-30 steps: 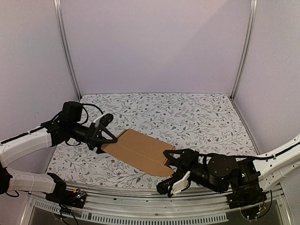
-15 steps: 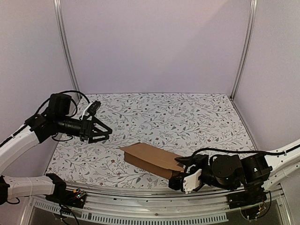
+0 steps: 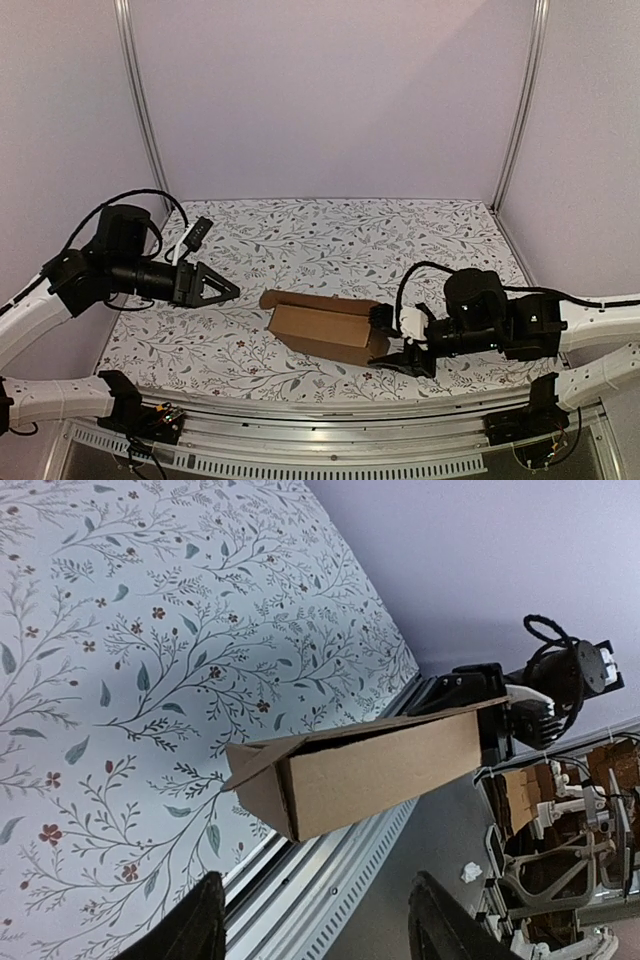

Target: Fold the paper box

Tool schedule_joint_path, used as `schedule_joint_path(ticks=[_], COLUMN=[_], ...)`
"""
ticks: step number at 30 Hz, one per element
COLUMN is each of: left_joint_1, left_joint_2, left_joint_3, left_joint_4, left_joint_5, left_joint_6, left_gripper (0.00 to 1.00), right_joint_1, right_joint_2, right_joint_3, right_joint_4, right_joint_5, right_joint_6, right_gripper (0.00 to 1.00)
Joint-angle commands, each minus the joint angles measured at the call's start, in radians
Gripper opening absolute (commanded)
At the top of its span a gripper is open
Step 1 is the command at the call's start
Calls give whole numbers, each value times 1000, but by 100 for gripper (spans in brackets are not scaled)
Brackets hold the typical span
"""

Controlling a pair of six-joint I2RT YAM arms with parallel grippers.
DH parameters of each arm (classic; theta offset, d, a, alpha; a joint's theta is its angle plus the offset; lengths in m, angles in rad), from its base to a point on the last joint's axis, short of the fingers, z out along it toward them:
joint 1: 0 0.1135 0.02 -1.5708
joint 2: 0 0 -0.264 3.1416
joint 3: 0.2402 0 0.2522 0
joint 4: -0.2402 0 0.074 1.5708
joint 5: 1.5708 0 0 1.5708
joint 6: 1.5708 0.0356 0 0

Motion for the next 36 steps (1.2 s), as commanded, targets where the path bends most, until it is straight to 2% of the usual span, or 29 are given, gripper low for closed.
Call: schedule_joint_path(ticks=[1, 4, 9, 16, 21, 27, 30, 32, 36], left_joint_1=[-96, -159, -225, -249, -257, -284, -291, -294, -293], left_joint_2=[35, 71, 140, 216, 233, 266, 276, 275, 273], left_joint_3=[-3, -5, 18, 18, 1, -6, -3, 0, 17], left_joint_4=[-45, -47, -46, -42, 22, 56, 56, 55, 49], left_joint_5=[-187, -279, -360, -342, -280, -244, -242, -247, -261], left_joint_6=[36, 41, 59, 77, 64, 56, 61, 62, 72], left_gripper=[57, 55, 50, 47, 44, 27, 13, 1, 0], right_joint_1=[-83, -132, -138, -138, -138, -139, -139, -138, -138], right_joint_2=[39, 52, 69, 51, 52, 50, 41, 35, 34], right_joint_3=[-18, -46, -56, -80, -84, -85, -89, -91, -95], right_joint_4=[88, 133, 134, 161, 167, 173, 173, 173, 170], right_joint_5=[-322, -414, -436, -424, -423, -403, -386, -382, -370], right_joint_6=[172, 222, 235, 237, 237, 237, 237, 237, 237], right_gripper=[33, 32, 32, 32, 32, 32, 32, 32, 31])
